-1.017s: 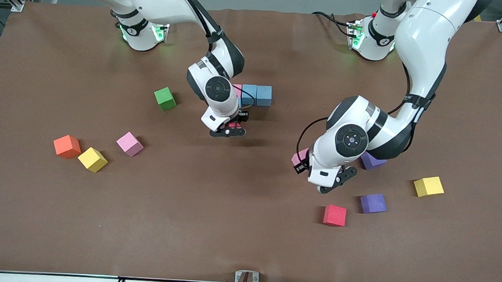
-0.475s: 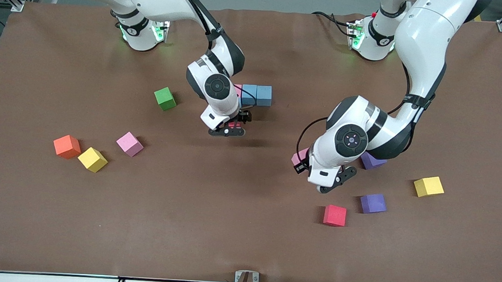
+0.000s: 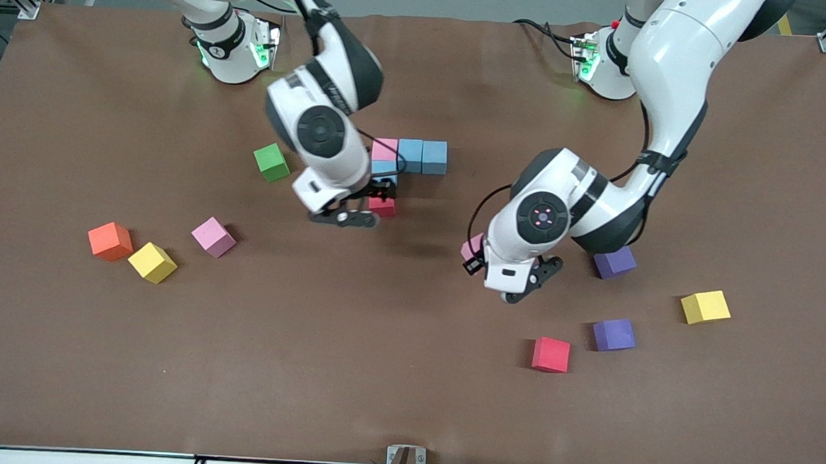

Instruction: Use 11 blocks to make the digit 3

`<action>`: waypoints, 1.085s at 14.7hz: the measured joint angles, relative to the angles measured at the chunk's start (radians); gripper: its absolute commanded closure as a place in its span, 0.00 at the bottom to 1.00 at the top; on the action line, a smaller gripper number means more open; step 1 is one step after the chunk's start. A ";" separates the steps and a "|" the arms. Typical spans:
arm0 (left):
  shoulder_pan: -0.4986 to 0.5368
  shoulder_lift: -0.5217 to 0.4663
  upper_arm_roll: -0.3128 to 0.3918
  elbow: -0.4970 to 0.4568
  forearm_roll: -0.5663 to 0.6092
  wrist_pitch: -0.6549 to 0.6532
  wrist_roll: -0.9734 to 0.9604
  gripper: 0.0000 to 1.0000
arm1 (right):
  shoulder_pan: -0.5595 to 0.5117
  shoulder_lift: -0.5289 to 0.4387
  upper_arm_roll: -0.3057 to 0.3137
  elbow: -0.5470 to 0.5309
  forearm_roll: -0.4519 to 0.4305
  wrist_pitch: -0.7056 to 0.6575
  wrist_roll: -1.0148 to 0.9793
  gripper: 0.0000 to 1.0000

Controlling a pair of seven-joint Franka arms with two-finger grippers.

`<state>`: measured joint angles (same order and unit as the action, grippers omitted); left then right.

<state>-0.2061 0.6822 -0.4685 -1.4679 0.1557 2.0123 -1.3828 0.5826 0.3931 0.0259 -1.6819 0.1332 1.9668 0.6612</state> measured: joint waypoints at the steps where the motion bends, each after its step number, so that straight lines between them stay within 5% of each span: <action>1: -0.016 0.008 0.000 -0.002 0.000 0.017 -0.059 0.80 | -0.048 -0.015 -0.013 0.007 -0.001 -0.014 -0.013 0.00; 8: -0.083 0.029 0.000 -0.118 0.000 0.233 -0.507 0.79 | -0.408 -0.019 -0.040 -0.006 -0.004 -0.051 -0.282 0.00; 16: -0.183 0.028 -0.001 -0.185 0.000 0.303 -1.023 0.79 | -0.503 -0.001 -0.039 -0.054 -0.076 -0.024 -0.866 0.00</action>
<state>-0.3891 0.7105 -0.4693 -1.6532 0.1561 2.3152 -2.4054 0.0797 0.3925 -0.0127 -1.7359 0.0571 1.9425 -0.2051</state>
